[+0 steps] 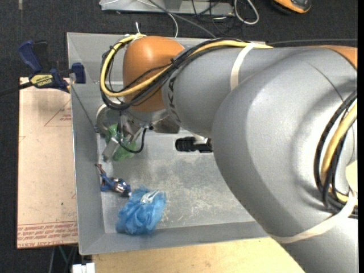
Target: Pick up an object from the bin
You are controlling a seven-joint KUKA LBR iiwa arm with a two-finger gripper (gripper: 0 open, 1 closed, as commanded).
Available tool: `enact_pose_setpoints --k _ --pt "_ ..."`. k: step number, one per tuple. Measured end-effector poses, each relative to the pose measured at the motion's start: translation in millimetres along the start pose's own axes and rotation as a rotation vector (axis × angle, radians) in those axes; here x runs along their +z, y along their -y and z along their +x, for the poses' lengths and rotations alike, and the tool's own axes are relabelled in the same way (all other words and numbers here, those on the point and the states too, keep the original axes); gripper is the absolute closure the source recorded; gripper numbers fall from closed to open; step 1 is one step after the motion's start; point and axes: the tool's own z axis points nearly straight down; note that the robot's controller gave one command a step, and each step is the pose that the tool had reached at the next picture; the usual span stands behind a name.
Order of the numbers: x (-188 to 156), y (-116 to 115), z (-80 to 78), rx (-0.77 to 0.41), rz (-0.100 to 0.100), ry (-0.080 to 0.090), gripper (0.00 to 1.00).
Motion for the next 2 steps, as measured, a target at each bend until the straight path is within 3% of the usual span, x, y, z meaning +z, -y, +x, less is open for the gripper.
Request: enact_pose_setpoints --k 2 --pt "-52 -2 -0.6 -0.003 -0.003 0.002 1.0"
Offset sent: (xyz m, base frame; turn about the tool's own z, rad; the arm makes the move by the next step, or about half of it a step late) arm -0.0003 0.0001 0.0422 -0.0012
